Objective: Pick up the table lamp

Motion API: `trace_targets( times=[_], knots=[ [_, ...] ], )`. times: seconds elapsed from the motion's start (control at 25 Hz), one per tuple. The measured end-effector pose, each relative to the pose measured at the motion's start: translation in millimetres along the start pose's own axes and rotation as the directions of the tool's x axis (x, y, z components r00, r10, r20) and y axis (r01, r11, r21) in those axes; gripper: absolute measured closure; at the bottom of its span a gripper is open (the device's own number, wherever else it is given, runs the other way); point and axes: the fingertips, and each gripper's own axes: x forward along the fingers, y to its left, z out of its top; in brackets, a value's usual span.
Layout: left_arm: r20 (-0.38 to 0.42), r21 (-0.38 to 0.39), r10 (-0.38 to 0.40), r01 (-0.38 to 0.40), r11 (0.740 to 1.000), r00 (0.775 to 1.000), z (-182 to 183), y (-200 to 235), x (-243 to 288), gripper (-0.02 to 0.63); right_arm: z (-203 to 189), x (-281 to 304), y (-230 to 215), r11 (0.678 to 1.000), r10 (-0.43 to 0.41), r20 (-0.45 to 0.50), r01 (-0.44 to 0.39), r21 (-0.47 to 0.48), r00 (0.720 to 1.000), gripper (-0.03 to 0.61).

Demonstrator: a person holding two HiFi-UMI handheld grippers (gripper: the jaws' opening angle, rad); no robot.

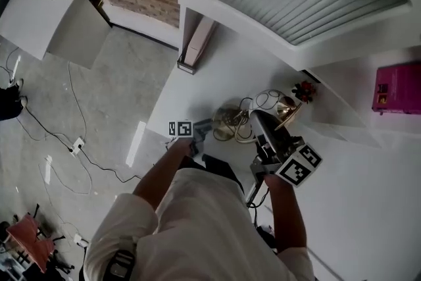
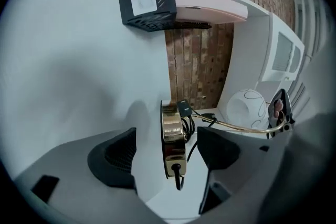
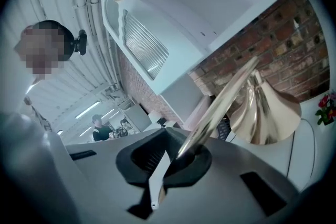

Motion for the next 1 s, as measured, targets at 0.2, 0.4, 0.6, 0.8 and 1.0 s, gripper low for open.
trace_targets(
  times=[0.2, 0.4, 0.6, 0.8, 1.0],
  knots=[
    [-0.013, -0.058, -0.16, 0.159, 0.985, 0.987, -12.6, -29.6, 8.7, 0.329, 2.0, -9.9, 13.3, 0.999, 0.009, -0.015, -0.01, -0.037, 1.0, 0.568],
    [-0.014, -0.062, -0.241, 0.24, 0.969, 0.97, -14.1, -55.4, 7.1, 0.375, 0.1, -18.0, 26.9, 0.993, 0.011, -0.034, -0.015, -0.115, 0.999, 0.568],
    [-0.037, -0.033, -0.193, 0.192, 0.981, 0.981, -17.8, -57.0, -2.7, 0.4, 4.8, -27.0, 40.8, 0.989, 0.015, -0.019, -0.018, -0.15, 1.0, 0.568],
    [-0.095, 0.028, -0.151, 0.155, 0.988, 0.984, -28.3, -71.1, -10.2, 0.407, 13.2, -37.4, 53.3, 0.986, 0.013, 0.016, -0.01, -0.164, 1.0, 0.568],
    [-0.113, 0.061, -0.118, 0.126, 0.99, 0.987, -37.6, -80.2, -18.8, 0.441, 19.9, -44.8, 68.5, 0.982, 0.021, 0.03, -0.015, -0.186, 0.999, 0.568]
  ],
)
